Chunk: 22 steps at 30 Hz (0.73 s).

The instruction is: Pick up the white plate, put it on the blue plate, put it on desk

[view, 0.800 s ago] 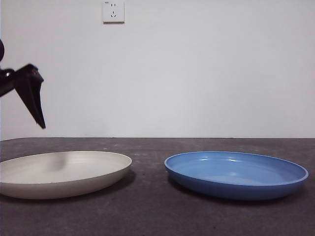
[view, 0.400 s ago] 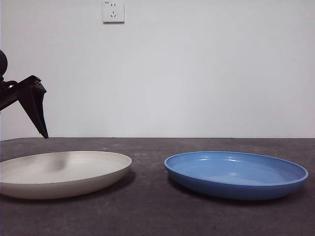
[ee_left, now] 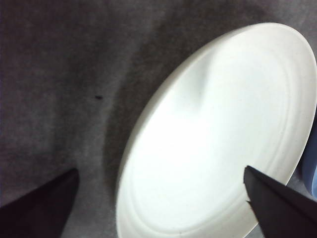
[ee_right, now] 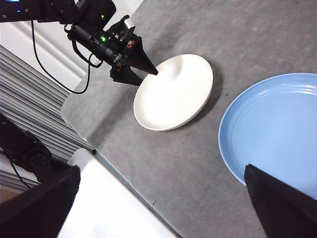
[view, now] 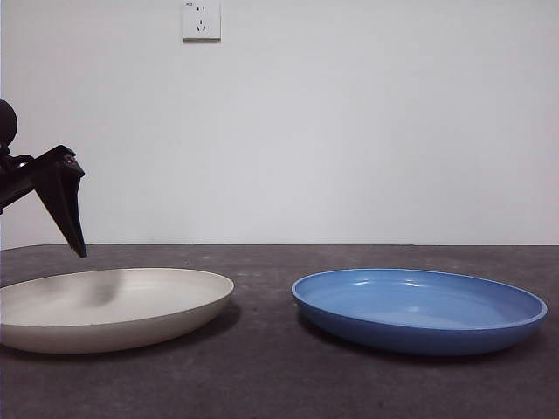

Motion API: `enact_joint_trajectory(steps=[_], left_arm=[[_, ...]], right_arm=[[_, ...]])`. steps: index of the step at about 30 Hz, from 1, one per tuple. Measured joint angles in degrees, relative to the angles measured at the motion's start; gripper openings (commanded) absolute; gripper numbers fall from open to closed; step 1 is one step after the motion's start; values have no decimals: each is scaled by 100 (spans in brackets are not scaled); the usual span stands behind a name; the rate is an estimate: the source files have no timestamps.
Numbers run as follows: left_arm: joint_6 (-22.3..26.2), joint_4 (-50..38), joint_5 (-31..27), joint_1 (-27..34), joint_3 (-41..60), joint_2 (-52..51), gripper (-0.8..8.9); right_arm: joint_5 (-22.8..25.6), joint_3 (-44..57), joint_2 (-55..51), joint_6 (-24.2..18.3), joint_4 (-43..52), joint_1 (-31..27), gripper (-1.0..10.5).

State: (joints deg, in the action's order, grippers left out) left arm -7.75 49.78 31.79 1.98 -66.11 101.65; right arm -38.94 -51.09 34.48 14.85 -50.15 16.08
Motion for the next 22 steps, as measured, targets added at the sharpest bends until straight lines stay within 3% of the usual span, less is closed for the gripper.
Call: enact_joint_trajectory(steps=[10, 14, 22], left_arm=[[0, -7, -186, 0, 0, 120, 45], [0, -4, -518, 0, 0, 120, 21], [44, 22, -577, -2, -33, 120, 14]], right_arm=[[15, 0, 0, -2, 0, 0, 652], [15, 0, 0, -2, 0, 0, 652], [15, 0, 0, -2, 0, 0, 652]])
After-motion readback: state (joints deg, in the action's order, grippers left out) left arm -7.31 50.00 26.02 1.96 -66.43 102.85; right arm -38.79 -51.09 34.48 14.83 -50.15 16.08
